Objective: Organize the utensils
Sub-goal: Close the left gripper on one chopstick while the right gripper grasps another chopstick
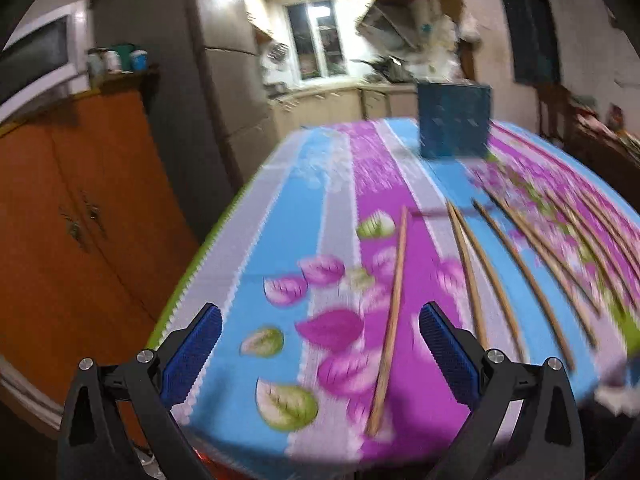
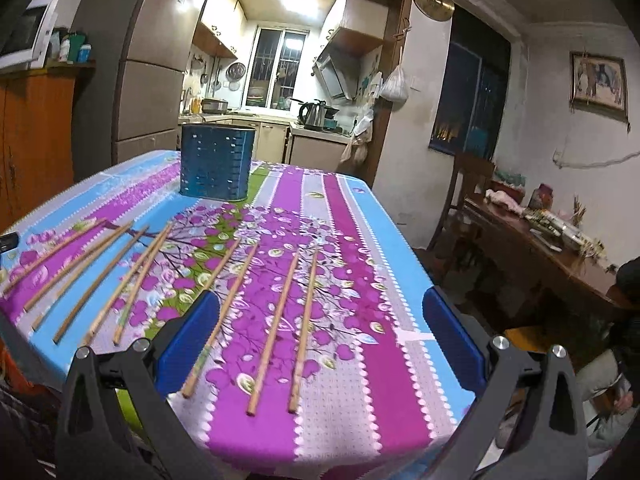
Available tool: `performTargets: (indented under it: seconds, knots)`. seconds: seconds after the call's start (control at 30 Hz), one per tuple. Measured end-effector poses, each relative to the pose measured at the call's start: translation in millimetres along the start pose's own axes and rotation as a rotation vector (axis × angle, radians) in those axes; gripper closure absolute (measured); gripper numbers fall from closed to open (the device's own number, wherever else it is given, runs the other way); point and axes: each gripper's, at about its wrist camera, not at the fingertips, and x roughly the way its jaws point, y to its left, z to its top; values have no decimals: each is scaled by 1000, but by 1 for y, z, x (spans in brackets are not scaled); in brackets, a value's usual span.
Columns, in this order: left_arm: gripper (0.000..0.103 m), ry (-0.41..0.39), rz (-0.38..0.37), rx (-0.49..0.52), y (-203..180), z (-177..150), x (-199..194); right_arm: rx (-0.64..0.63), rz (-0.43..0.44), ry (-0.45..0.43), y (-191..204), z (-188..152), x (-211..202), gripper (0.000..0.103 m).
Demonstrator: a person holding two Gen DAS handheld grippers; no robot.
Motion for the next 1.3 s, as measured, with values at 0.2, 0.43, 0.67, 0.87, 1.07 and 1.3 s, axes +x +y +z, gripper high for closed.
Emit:
performTargets:
  seconds: [0.2,0.43,0.67,0.87,1.07,1.3]
  knots:
    - [35,54,-116,60,2,-31,-2,-5,37,49,1,-12,5,5]
    - [54,24,-190,107,-16,-45,-1,-24,85,66,8,-20,2,5]
    - [81,-27,-205,155,-18,-55,-9,-5,142,82,10,-28,-6,15]
    - [92,-107,-207,166,-22,-68,-14,22,208,142,17,-44,-6,45]
    - [95,-151,-214,108,-20,-74,-17,-26,271,137,42,-49,-9,77]
    - [96,-154,-223,69,-18,-74,-17,-27,275,142,71,-53,0,83]
